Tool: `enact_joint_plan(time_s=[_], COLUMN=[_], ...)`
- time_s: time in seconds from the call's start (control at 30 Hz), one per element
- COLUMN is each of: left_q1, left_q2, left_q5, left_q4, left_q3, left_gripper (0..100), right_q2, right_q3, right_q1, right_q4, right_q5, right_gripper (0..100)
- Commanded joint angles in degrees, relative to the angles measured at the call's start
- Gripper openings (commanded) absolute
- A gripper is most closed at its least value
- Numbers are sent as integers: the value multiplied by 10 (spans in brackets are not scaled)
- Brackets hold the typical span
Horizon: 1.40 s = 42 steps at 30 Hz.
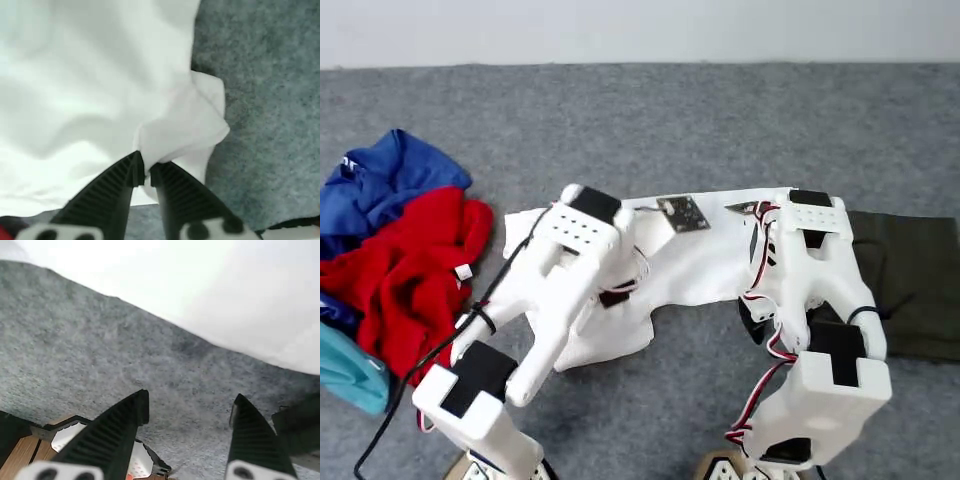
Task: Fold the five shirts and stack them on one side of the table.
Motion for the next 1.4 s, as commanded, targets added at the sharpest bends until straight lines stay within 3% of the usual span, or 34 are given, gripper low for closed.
enact_joint_plan(time_s=[0.0,0.17,0.53,0.9,1.27,1.37], left_q1=[-42,-87,-80,-96,-117,-118], left_q2=[-15,47,221,372,389,387], left_q5=[-42,-69,-69,-67,-18,-17], left_q4=[1,0,4,75,105,105], left_q3=[-30,-55,-261,-428,-575,-575], left_gripper=[15,15,15,16,23,105], right_q2=[-32,-32,-28,-27,-32,-32], right_q3=[1,1,1,1,40,41], right_q1=[1,1,1,1,-33,-33], right_q4=[5,5,5,5,-7,-10], right_q5=[-6,-6,-7,-7,-8,-8], right_gripper=[266,266,266,266,266,266])
